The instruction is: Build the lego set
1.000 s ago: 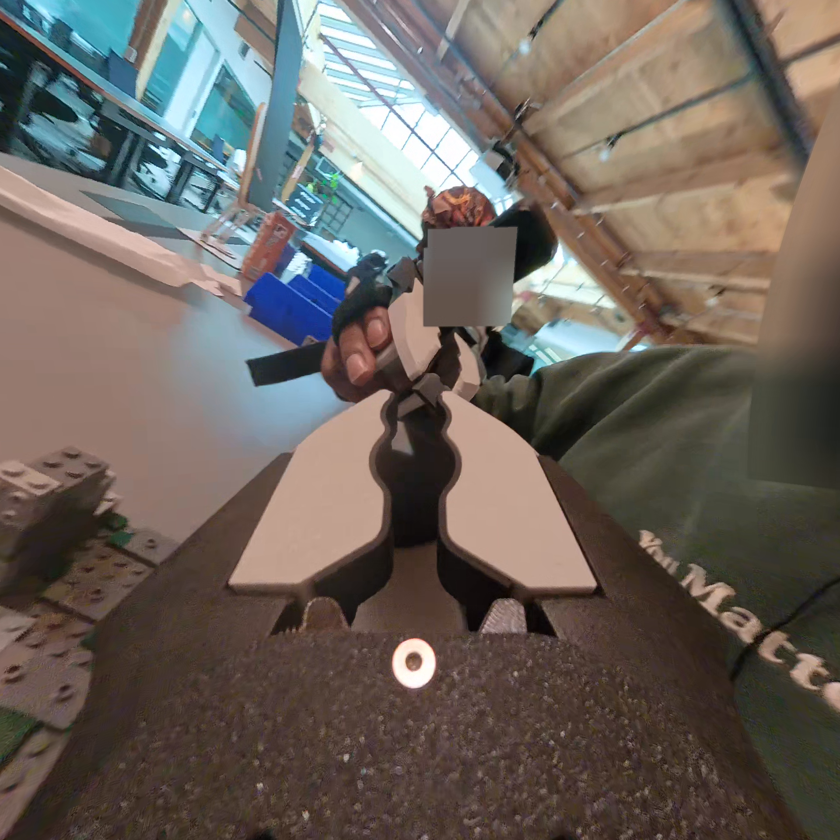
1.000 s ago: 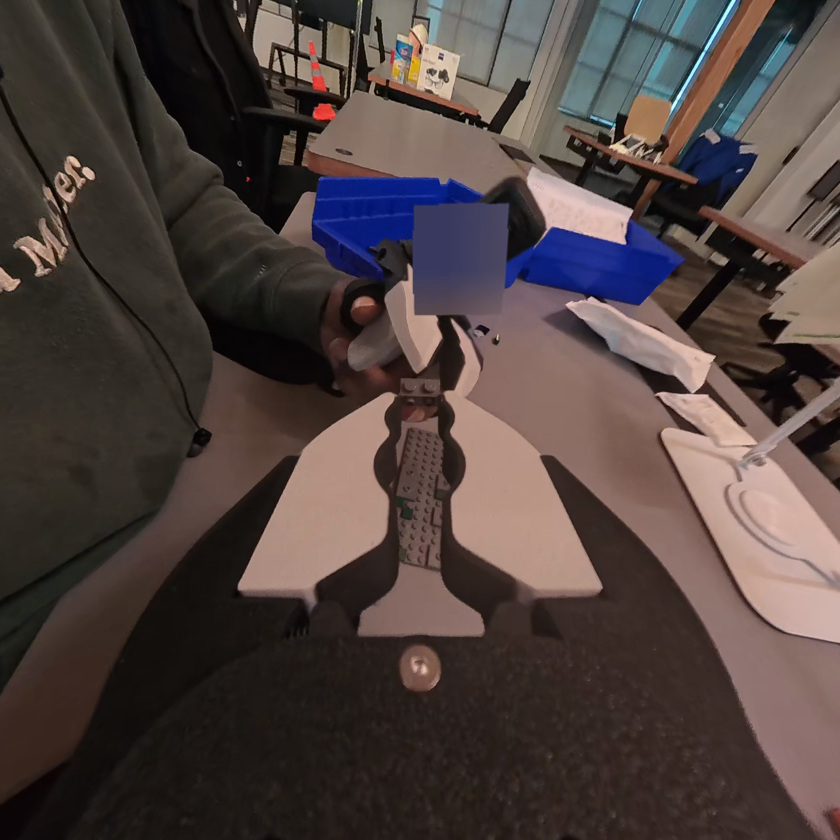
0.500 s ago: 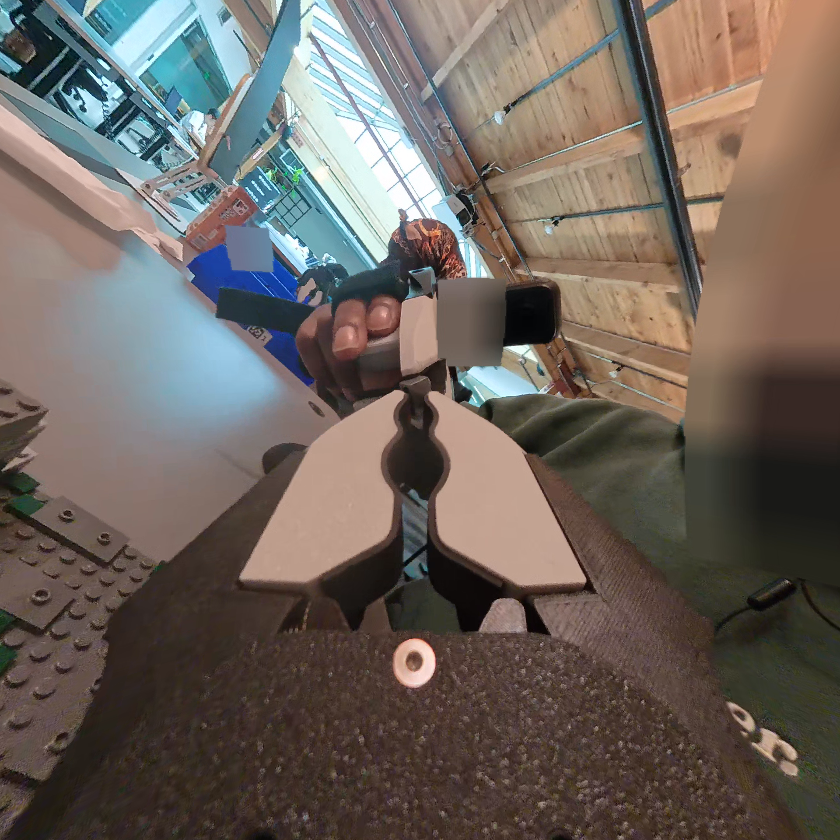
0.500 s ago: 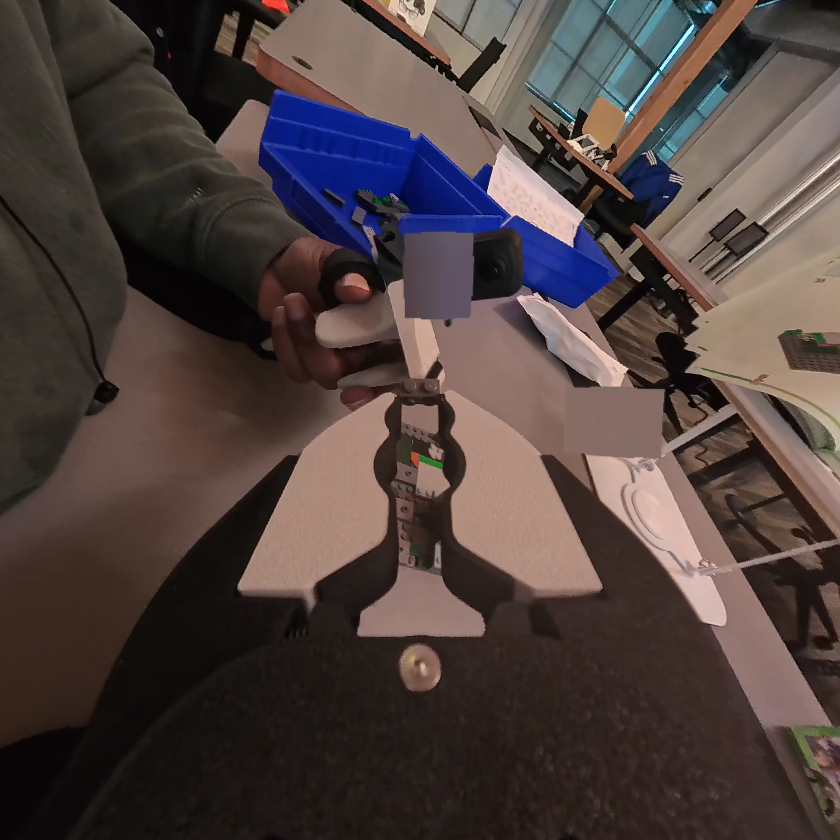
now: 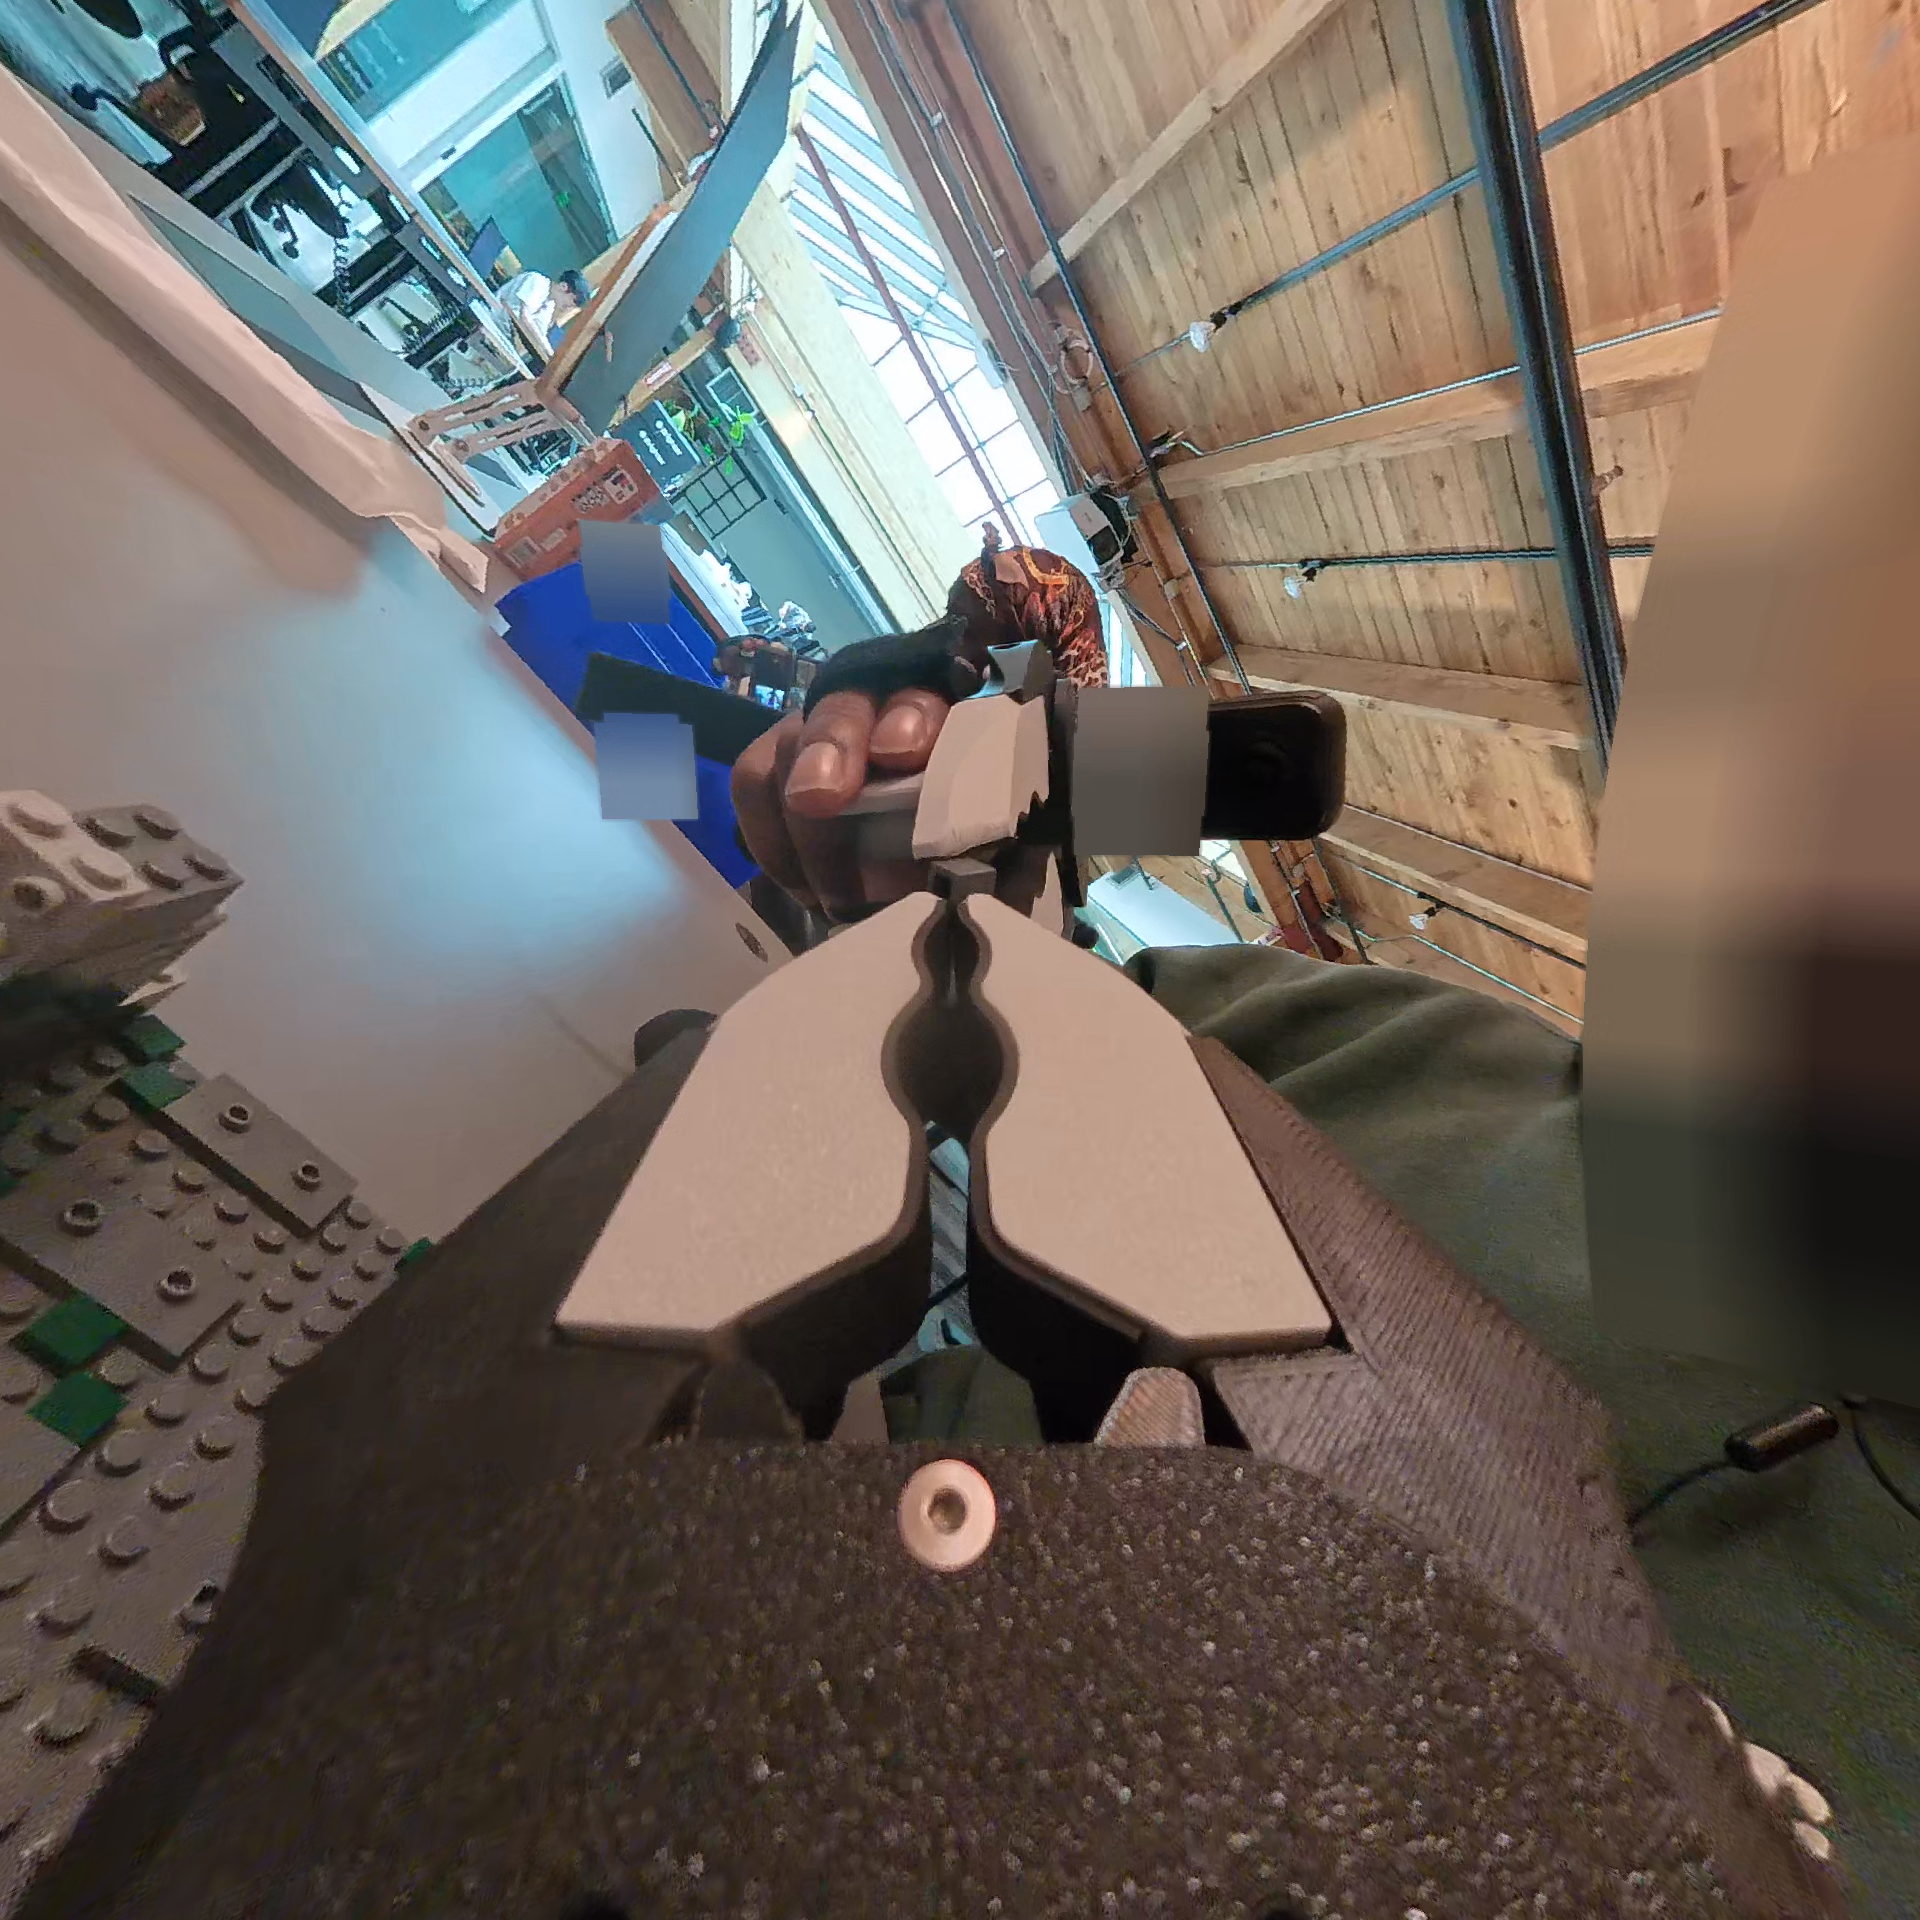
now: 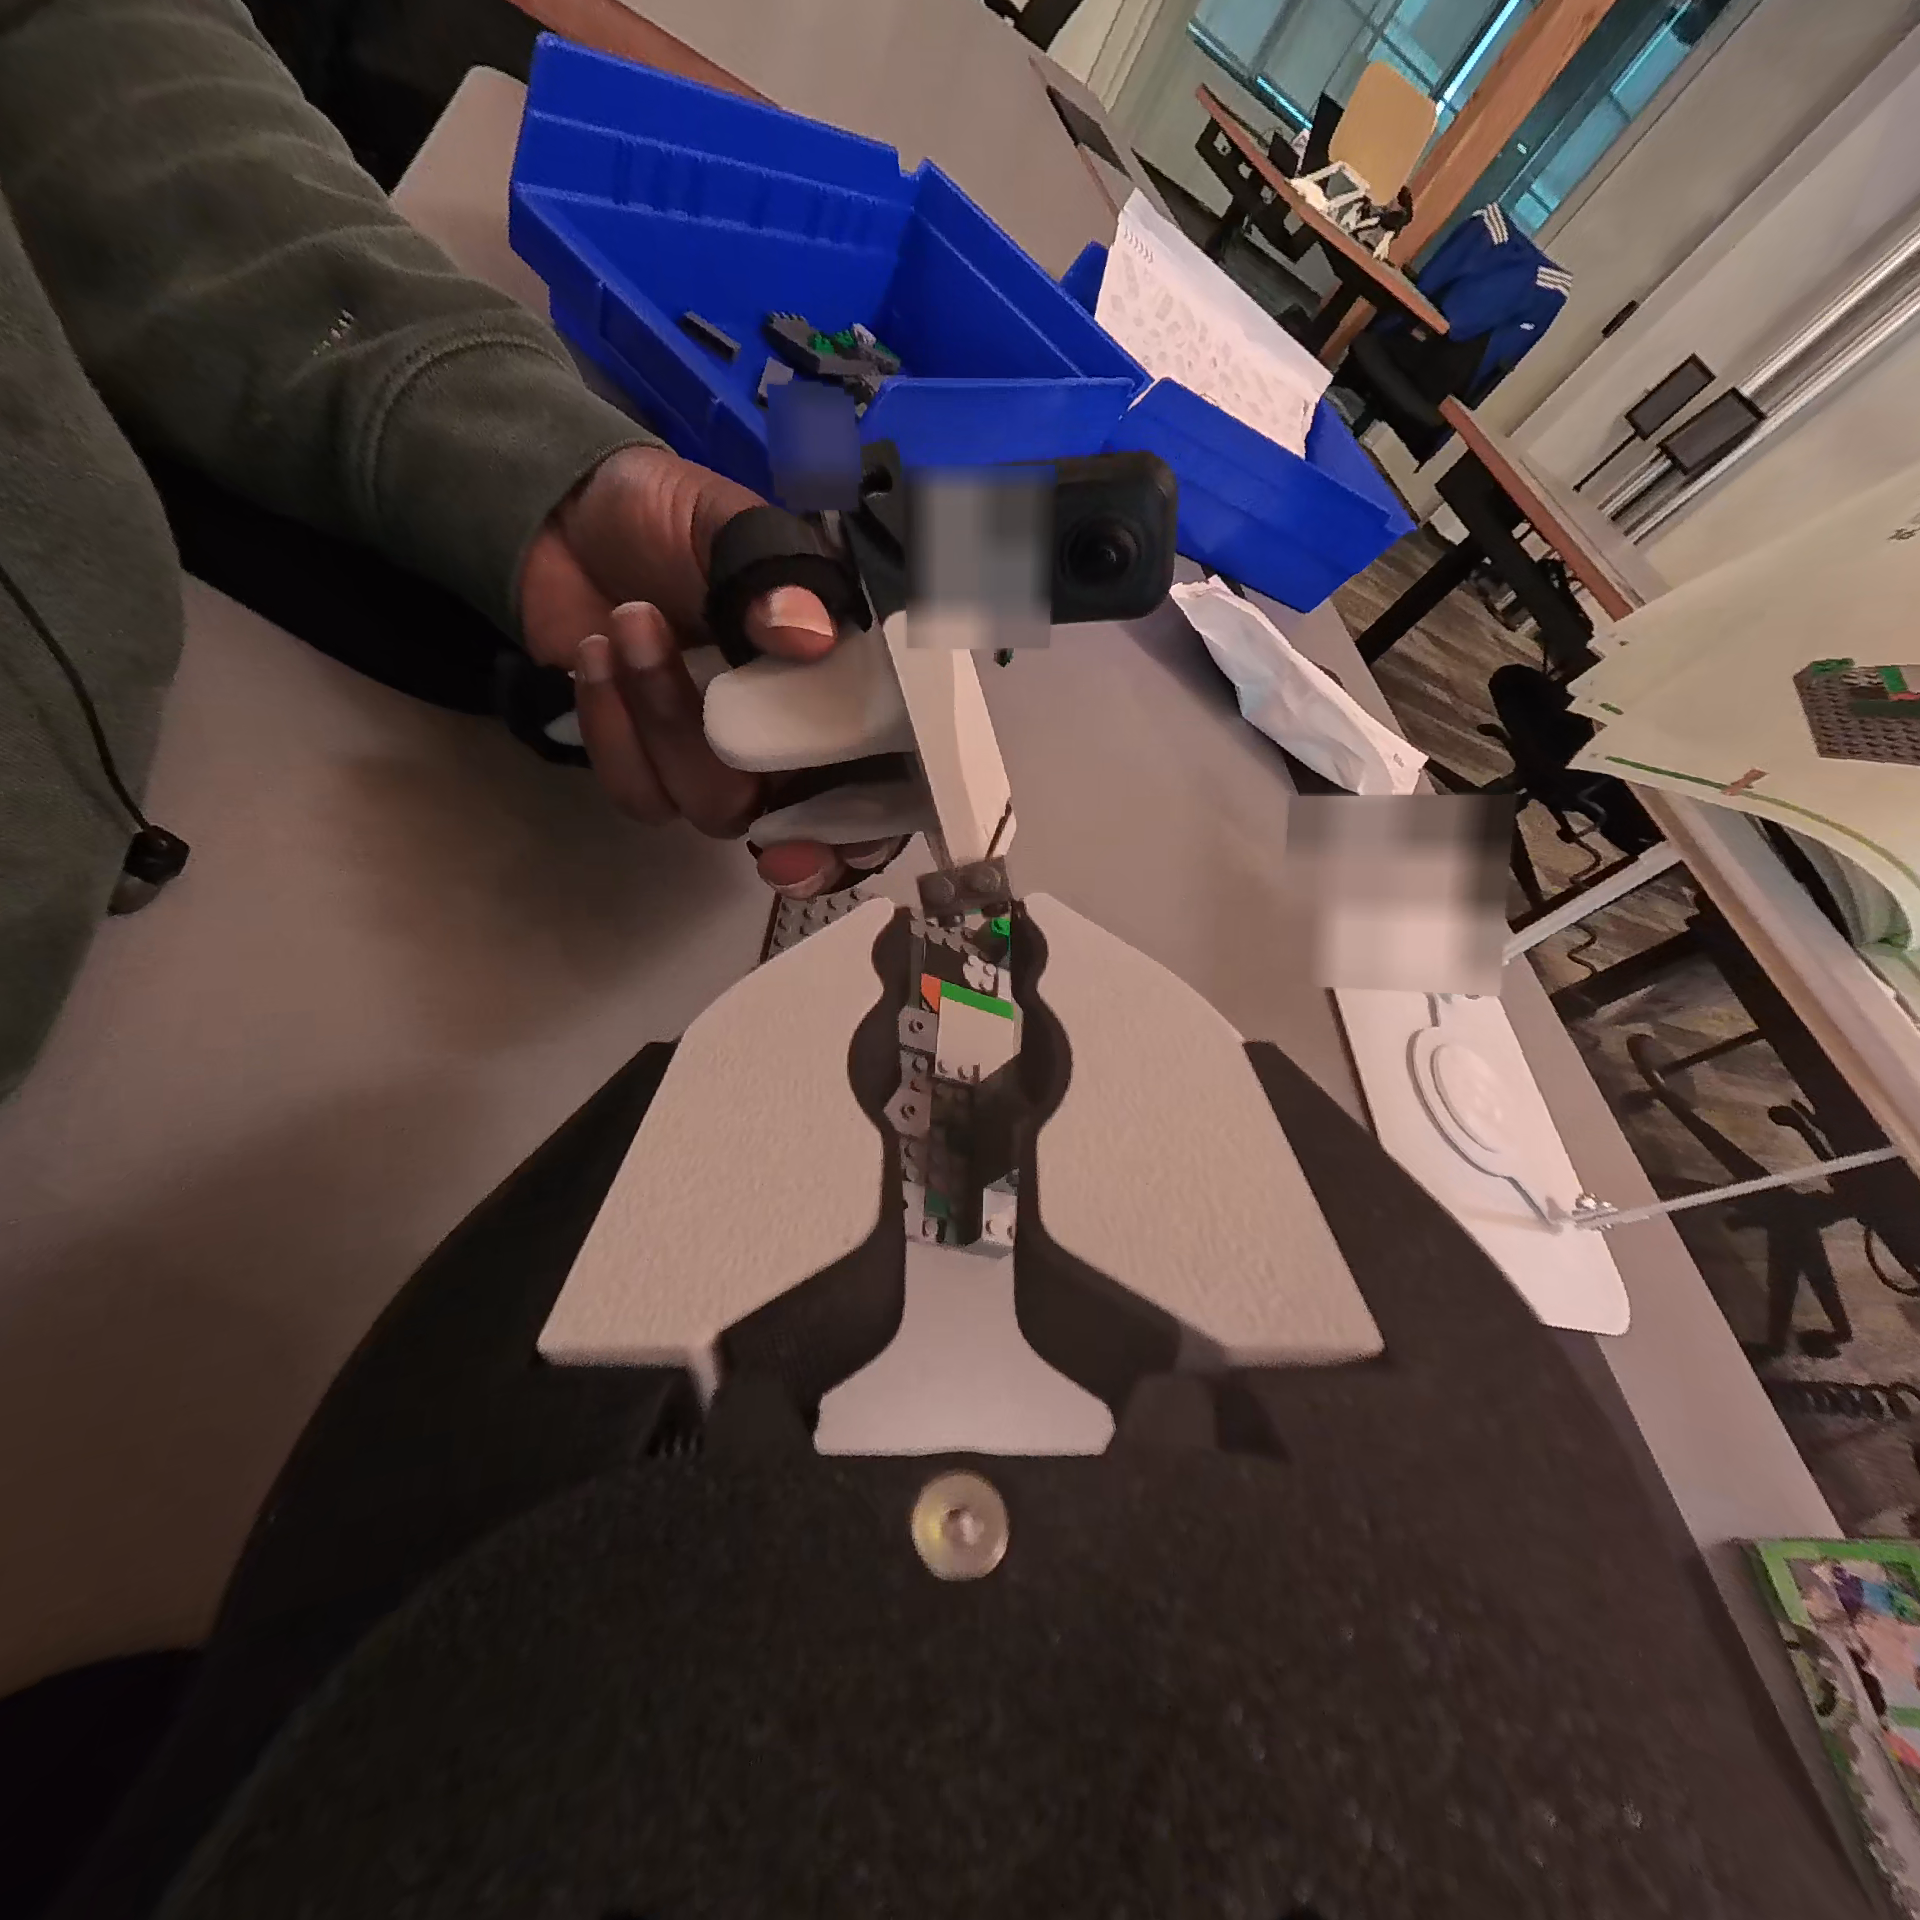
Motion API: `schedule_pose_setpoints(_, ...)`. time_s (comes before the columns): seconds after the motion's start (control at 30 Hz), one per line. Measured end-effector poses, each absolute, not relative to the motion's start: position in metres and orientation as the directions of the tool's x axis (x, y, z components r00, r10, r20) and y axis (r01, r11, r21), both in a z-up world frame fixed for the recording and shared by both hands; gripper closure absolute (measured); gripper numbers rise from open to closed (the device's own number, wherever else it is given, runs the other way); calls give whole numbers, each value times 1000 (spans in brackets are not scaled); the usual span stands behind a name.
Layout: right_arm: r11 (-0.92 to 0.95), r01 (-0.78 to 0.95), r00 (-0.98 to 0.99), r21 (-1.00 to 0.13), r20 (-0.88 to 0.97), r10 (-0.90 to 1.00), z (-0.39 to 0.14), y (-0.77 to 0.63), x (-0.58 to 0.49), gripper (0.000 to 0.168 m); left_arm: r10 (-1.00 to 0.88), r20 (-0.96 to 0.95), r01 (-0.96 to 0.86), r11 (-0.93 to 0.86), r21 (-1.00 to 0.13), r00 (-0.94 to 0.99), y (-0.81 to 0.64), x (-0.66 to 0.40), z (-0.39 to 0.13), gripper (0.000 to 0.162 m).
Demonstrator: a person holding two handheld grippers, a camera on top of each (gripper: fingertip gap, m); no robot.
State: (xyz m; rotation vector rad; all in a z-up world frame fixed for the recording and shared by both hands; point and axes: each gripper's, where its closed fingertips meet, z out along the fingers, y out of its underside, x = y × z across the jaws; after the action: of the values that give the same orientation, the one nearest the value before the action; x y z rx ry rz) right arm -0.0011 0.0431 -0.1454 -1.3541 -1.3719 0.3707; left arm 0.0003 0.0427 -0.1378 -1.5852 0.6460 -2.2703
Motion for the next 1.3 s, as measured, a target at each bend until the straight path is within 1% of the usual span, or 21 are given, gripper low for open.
schedule_pose_setpoints(0.17, 320, 518, 283, -794, 512, 811, -144, 46, -1, 150, -468, 823, -21, -866, -500, -322, 44, 3, -143, 162)
schedule_pose_setpoints(0.27, 350, 556, 265, -754, 561, 785, -147, 47, -2, 150, -448, 833, -35, -874, -484, -323, 43, 4, -145, 162)
schedule_pose_setpoints(0.33, 367, 574, 250, -732, 583, 773, -149, 47, -3, 153, -446, 836, -44, -874, -484, -320, 41, 5, -145, 162)
schedule_pose_setpoints(0.37, 370, 580, 245, -726, 589, 770, -150, 47, -3, 158, -446, 837, -44, -875, -483, -317, 41, 5, -146, 162)
schedule_pose_setpoints(0.6, 321, 603, 247, -730, 554, 795, -158, 50, 10, 158, -517, 818, 14, -847, -531, -253, 60, -5, -145, 162)
schedule_pose_setpoints(0.73, 257, 645, 202, -720, 485, 851, -178, 41, 12, 158, -554, 804, 14, -825, -565, -217, 62, -4, -148, 162)
schedule_pose_setpoints(0.83, 194, 690, 131, -698, 383, 914, -205, 24, 8, 157, -615, 771, -2, -782, -624, -165, 62, -2, -154, 162)
schedule_pose_setpoints(0.93, 181, 732, 44, -657, 311, 949, -233, 7, 2, 154, -681, 724, -32, -725, -688, -110, 62, -1, -159, 162)
schedule_pose_setpoints(1.07, 187, 745, -29, -640, 249, 968, -248, -2, -14, 149, -773, 634, -57, -633, -772, -4, 69, -2, -167, 162)
schedule_pose_setpoints(1.2, 206, 776, -86, -596, 224, 971, -264, 0, -23, 145, -792, 609, -52, -610, -791, 31, 76, -6, -168, 162)
schedule_pose_setpoints(1.23, 207, 780, -96, -591, 214, 972, -268, 0, -25, 146, -793, 607, -54, -609, -792, 38, 77, -6, -169, 156)
schedule_pose_setpoints(1.3, 206, 789, -107, -579, 201, 974, -273, 0, -25, 153, -798, 601, -66, -603, -795, 49, 78, -7, -172, 154)
